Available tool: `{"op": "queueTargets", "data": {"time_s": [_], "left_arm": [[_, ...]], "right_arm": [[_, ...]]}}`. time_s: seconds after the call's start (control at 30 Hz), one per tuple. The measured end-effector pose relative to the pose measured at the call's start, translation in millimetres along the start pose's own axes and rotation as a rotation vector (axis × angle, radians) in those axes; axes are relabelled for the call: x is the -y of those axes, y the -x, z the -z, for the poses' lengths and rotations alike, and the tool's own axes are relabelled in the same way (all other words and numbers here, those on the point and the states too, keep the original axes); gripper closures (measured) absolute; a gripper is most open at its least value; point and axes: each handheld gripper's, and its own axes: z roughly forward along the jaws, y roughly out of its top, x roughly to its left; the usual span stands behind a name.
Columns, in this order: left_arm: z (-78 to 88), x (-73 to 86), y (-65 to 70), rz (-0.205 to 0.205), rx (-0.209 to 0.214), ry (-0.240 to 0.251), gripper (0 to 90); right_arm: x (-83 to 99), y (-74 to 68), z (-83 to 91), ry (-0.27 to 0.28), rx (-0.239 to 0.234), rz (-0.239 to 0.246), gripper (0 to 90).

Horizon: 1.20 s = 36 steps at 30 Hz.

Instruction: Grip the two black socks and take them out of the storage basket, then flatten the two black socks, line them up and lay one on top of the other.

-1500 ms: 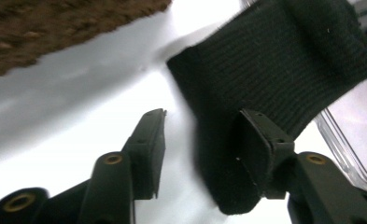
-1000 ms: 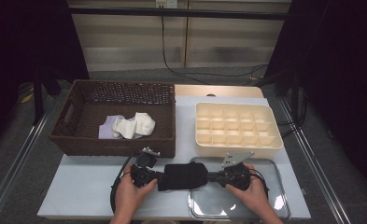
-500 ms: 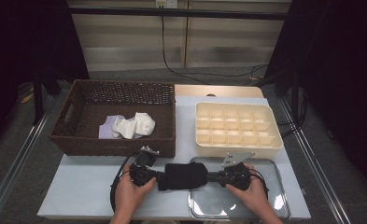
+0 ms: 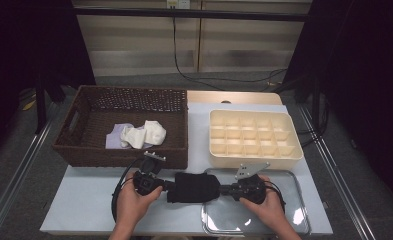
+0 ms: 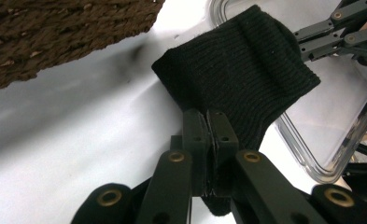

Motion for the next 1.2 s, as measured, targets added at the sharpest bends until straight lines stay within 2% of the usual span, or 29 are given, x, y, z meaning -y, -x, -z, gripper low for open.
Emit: {"op": "queueTargets", "data": {"time_s": [0.2, 0.27, 0.4, 0.47, 0.57, 0.67, 0.83, 0.9, 0.93, 0.97, 1.0, 1.03, 1.17, 1.2], "left_arm": [[2.8, 1.0, -5.0, 0.013, 0.008, -0.021, 87.9], [3.0, 1.4, -7.2, 0.017, -0.003, -0.027, 87.8], [7.2, 1.6, -10.7, 0.026, 0.001, -0.025, 87.8], [9.1, 1.1, -13.2, 0.027, 0.005, -0.045, 87.8], [12.2, 1.5, -17.3, 0.025, 0.0, -0.051, 87.8], [13.5, 2.3, -17.1, 0.043, 0.004, -0.049, 87.7], [16.3, 1.7, -18.0, 0.031, 0.009, -0.067, 87.6], [17.2, 1.7, -18.3, 0.028, 0.007, -0.066, 87.6], [17.0, 1.7, -17.9, 0.04, 0.011, -0.056, 87.6], [18.1, 1.4, -19.7, 0.029, 0.015, -0.064, 87.6], [18.0, 1.4, -19.6, 0.04, 0.014, -0.065, 87.6], [18.2, 1.3, -20.6, 0.033, 0.015, -0.075, 87.6], [19.8, 0.5, -19.2, 0.043, 0.004, -0.068, 87.6], [21.5, -0.2, -20.4, 0.026, 0.006, -0.087, 87.6]], "right_arm": [[-2.8, 2.2, -0.4, -0.005, 0.007, 0.003, 84.7], [-3.9, 2.9, 0.9, -0.004, 0.006, 0.002, 84.8], [-10.5, 3.8, 2.9, 0.004, 0.012, 0.012, 85.1], [-16.3, 2.9, 1.2, 0.01, 0.004, 0.018, 85.1], [-23.3, -1.0, -2.5, 0.011, -0.001, 0.028, 85.0], [-26.4, -5.1, -5.9, 0.009, -0.006, 0.033, 85.0], [-31.6, -6.2, -7.1, 0.007, -0.002, 0.043, 85.0], [-36.3, -6.3, -5.8, 0.01, 0.004, 0.045, 85.3], [-39.3, -7.2, -5.3, 0.016, 0.001, 0.047, 85.5], [-43.4, -8.0, -6.2, 0.017, 0.001, 0.061, 85.5], [-47.2, -9.3, -7.0, 0.006, 0.002, 0.068, 85.5], [-49.9, -9.6, -8.3, 0.01, -0.003, 0.081, 85.6], [-63.9, -15.7, -14.6, -0.002, -0.013, 0.102, 85.6], [-66.7, -17.1, -16.1, 0.003, -0.021, 0.108, 85.6]]}}
